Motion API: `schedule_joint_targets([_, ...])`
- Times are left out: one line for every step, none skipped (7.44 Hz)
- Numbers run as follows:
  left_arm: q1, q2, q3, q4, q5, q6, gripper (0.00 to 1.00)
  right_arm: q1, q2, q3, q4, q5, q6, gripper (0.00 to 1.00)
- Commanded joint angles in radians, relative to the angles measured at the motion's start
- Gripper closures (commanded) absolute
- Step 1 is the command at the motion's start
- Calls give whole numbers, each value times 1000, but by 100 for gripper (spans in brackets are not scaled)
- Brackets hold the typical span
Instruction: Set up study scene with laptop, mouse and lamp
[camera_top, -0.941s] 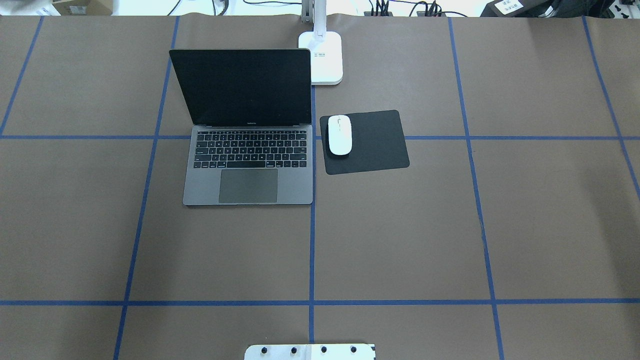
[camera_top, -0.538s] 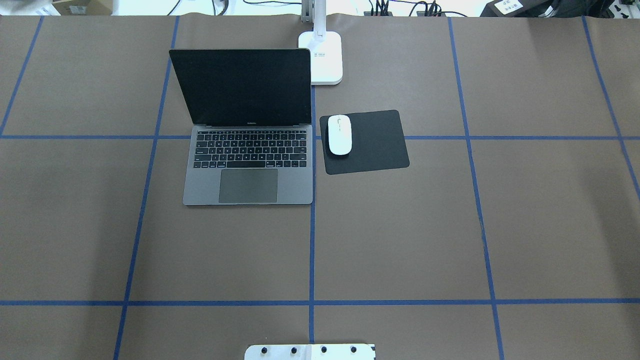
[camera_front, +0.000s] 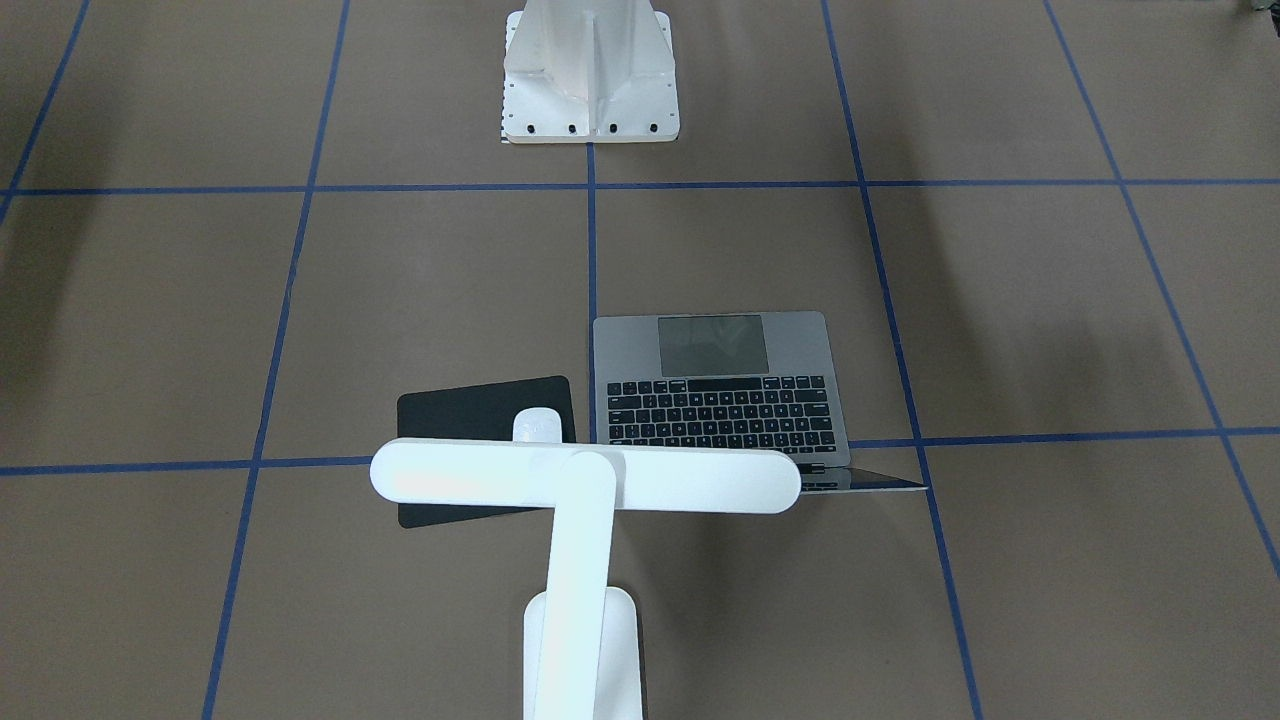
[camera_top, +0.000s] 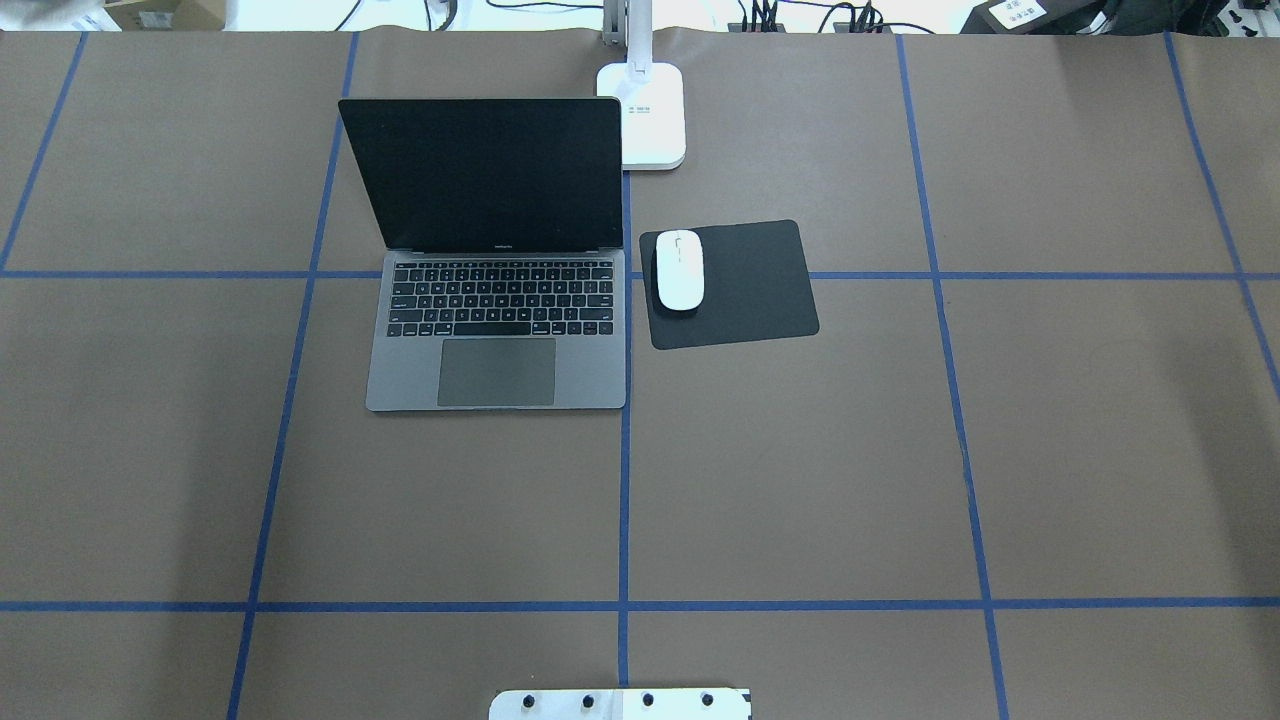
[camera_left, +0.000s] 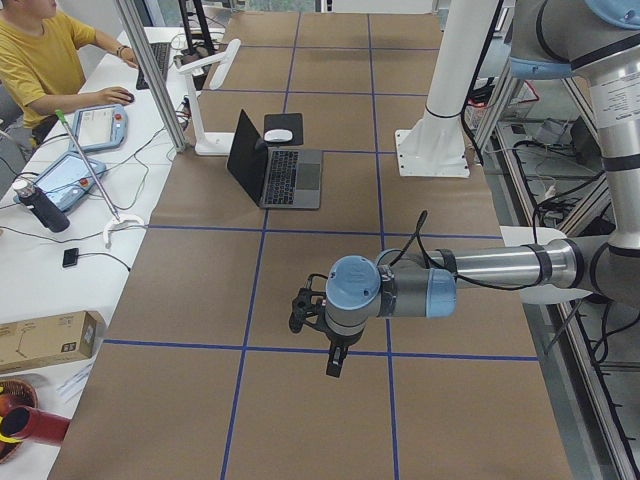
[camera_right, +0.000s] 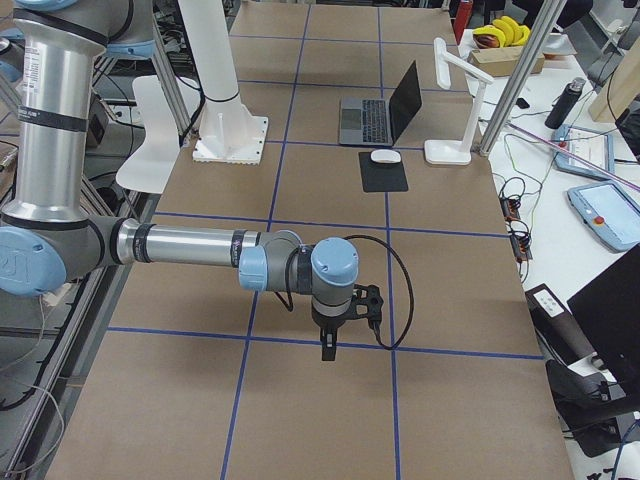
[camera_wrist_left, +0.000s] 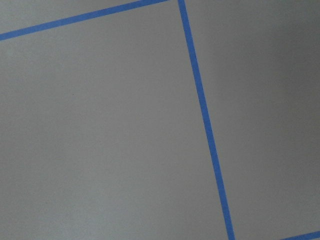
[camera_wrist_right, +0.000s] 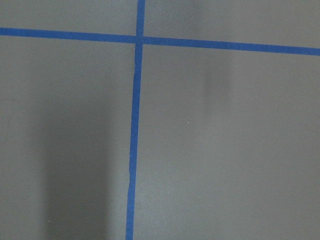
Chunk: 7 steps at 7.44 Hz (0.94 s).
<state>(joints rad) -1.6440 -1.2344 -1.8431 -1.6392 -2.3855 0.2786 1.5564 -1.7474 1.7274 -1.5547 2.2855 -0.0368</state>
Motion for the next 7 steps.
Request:
schedule_joint_targets([-5, -2, -8, -2, -6, 4, 0, 1, 2, 4, 4, -1, -5, 0])
schedule_joint_targets([-7, 0, -8, -1, -4, -1, 0, 2, 3, 4, 4, -3, -6, 0])
schedule_joint_targets([-7, 1, -8, -1, -4, -1, 0, 4, 5, 14, 5, -3, -6, 0])
schedule_joint_targets([-7, 0, -10, -1, -4, -1, 0, 5, 5, 18, 4, -3, -11, 0])
schedule_joint_targets([-7, 1, -10, -1, -4, -1, 0, 5, 6, 20, 5, -3, -15, 0])
schedule_joint_targets([-7, 3, -15, -1, -4, -1, 0, 5, 6, 18, 5, -3, -15, 0])
schedule_joint_targets([-7, 3, -21, -1, -4, -1, 0, 5, 8, 18, 5, -3, -9, 0])
